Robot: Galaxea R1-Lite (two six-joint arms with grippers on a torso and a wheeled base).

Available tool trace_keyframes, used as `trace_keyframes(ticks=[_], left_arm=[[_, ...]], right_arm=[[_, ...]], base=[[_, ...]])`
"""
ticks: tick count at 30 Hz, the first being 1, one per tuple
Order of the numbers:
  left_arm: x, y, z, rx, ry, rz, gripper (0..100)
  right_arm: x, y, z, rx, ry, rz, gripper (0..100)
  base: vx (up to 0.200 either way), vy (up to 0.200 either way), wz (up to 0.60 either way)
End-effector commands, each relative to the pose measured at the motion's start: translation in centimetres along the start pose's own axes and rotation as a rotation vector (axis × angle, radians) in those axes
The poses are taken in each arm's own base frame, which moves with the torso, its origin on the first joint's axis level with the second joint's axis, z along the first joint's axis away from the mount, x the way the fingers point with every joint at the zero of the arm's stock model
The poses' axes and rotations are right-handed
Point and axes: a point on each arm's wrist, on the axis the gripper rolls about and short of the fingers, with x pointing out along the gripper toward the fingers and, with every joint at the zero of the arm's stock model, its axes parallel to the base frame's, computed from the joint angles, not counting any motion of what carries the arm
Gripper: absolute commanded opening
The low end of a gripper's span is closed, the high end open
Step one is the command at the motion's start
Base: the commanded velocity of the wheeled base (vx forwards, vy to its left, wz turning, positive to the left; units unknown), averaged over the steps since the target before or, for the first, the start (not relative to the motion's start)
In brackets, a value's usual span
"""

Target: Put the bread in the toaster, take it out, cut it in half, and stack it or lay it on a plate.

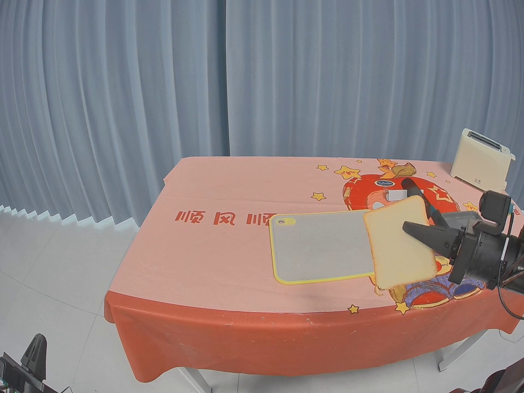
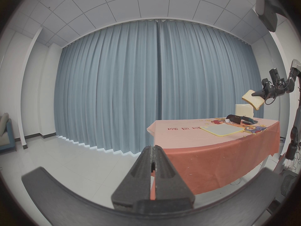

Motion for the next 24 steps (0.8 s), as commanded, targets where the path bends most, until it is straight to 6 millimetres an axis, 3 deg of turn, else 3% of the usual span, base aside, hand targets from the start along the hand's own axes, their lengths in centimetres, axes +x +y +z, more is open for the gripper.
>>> trace_keyframes(ticks=[1,24], left_arm=[[0.0,0.0,-0.5,0.000,0.002,0.000,0],[0.0,0.0,-0.5,0.000,0.002,0.000,0]], right_arm=[[0.1,0.1,0.0,0.006,0.004,0.008,0],[1.5,0.5,0.4,0.107,0.019,0.025,0]], base=[[0.000,0.000,0.00],[0.000,0.000,0.00]])
